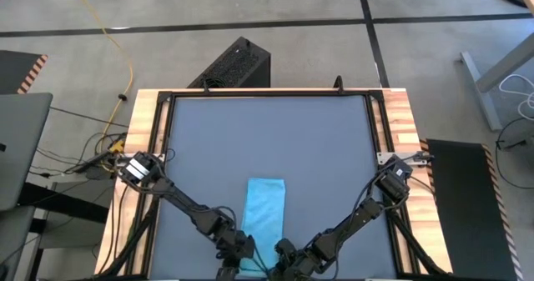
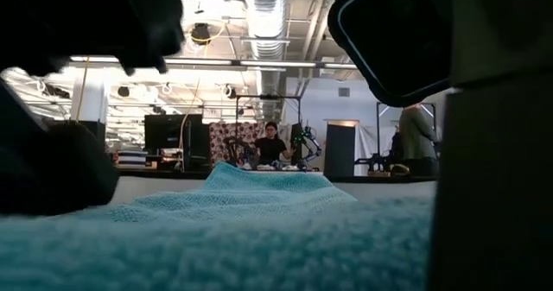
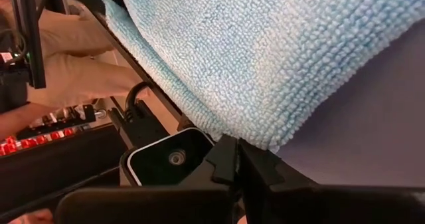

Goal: Roll towel
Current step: Roll the blue towel

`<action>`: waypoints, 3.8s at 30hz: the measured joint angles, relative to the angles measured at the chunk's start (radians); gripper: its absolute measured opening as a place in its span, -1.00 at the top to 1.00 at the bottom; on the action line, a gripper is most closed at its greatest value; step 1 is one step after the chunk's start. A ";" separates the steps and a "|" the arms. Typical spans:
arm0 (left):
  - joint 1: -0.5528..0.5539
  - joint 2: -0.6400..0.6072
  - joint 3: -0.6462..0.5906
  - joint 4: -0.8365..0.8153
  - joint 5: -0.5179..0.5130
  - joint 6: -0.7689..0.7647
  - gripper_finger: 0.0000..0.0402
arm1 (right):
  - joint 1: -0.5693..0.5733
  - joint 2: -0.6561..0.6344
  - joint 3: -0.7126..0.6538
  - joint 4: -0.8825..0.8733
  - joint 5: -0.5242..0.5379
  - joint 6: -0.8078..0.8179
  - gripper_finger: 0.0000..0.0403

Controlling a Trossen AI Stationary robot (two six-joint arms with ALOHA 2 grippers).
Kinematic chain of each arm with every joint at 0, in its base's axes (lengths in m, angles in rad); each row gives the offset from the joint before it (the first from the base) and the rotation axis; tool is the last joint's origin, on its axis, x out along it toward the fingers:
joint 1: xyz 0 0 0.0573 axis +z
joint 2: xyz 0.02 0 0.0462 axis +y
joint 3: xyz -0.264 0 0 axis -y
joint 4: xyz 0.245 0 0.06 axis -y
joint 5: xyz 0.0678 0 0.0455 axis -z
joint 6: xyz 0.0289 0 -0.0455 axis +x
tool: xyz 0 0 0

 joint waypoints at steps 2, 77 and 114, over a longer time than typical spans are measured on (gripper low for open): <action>0.021 0.000 0.000 0.001 0.017 -0.008 1.00 | 0.000 0.000 -0.001 -0.001 0.001 -0.003 0.79; 0.106 -0.101 -0.182 0.148 -0.114 -0.285 1.00 | -0.044 -0.189 0.119 -0.631 0.253 -0.576 0.59; 0.143 -0.101 -0.181 0.165 -0.086 -0.311 1.00 | -0.068 -0.070 0.086 -0.399 0.315 -1.430 -0.05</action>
